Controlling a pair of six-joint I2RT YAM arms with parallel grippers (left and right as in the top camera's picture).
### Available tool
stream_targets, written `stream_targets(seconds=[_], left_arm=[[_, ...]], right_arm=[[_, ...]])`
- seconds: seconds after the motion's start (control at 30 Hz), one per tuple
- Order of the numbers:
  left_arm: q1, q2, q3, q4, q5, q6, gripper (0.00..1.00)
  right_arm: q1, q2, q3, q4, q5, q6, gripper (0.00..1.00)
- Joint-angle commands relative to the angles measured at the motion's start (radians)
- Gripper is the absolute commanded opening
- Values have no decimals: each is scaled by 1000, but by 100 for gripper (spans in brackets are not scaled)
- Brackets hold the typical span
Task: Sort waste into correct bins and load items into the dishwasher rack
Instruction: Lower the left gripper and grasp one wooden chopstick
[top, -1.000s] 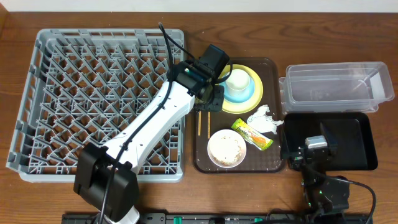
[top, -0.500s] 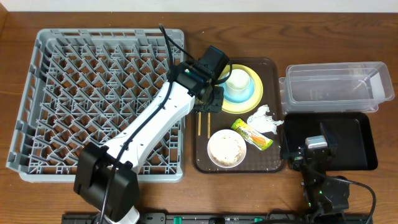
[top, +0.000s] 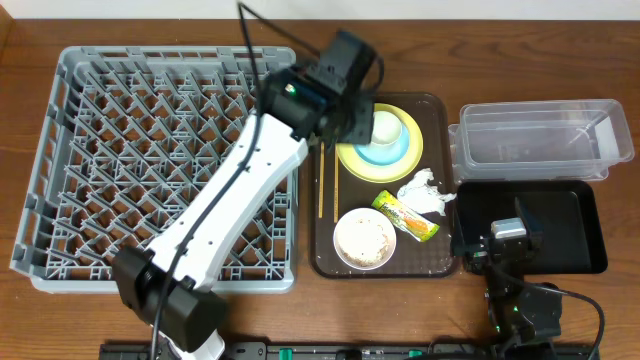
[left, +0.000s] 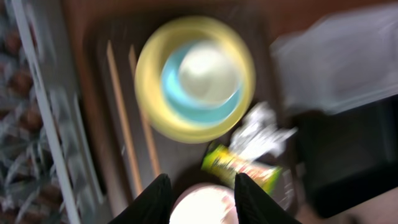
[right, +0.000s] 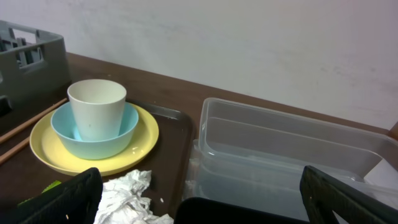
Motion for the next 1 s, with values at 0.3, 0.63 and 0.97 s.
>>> stream_targets(seconds=[0.3, 0.63, 0.97], left_arm=[[-26, 22, 97, -7, 1, 37, 41], [-55, 68, 77, -148, -222, 37, 41], [-51, 68, -137, -144, -233, 37, 41]], right_arm=[[0, -3, -1, -4, 0, -3, 99], [0, -3, -1, -4, 0, -3, 99], [0, -3, -1, -4, 0, -3, 99]])
